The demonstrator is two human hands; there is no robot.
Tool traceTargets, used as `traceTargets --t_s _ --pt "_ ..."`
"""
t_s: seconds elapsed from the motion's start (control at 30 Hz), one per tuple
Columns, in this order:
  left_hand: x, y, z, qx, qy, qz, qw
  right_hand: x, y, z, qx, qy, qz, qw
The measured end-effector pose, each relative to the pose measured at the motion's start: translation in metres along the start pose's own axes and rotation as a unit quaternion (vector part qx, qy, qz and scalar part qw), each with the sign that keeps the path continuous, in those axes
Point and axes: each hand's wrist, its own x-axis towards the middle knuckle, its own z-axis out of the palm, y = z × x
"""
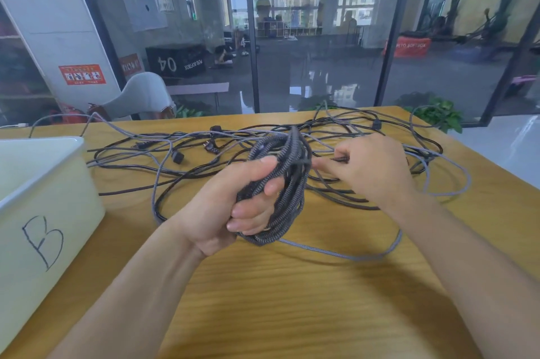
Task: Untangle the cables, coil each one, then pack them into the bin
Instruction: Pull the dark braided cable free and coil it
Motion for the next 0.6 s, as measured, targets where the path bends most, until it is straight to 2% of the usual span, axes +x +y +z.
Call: traceTargets --t_s 0.13,0.37,0.5,0.6 --pt "0.003 -0.006 0.009 0.136 0.003 -0.015 0.991 -0.007 -0.006 -0.001 0.059 0.065 0.013 0.996" --pt "0.007 -0.011 0.02 0.289 0.033 -0.006 0.957 -0.014 -0.014 -0.014 0.149 0.061 0.007 0.987" --pt "0.011 -0.018 0.019 0.381 0.07 0.005 0.922 -0.018 -0.02 -0.021 0.142 0.036 -0.008 0.989" --pt "0.013 -0.021 0.015 0.446 0.139 -0.003 0.884 -0.021 -0.021 -0.03 0.13 0.041 -0.021 0.99"
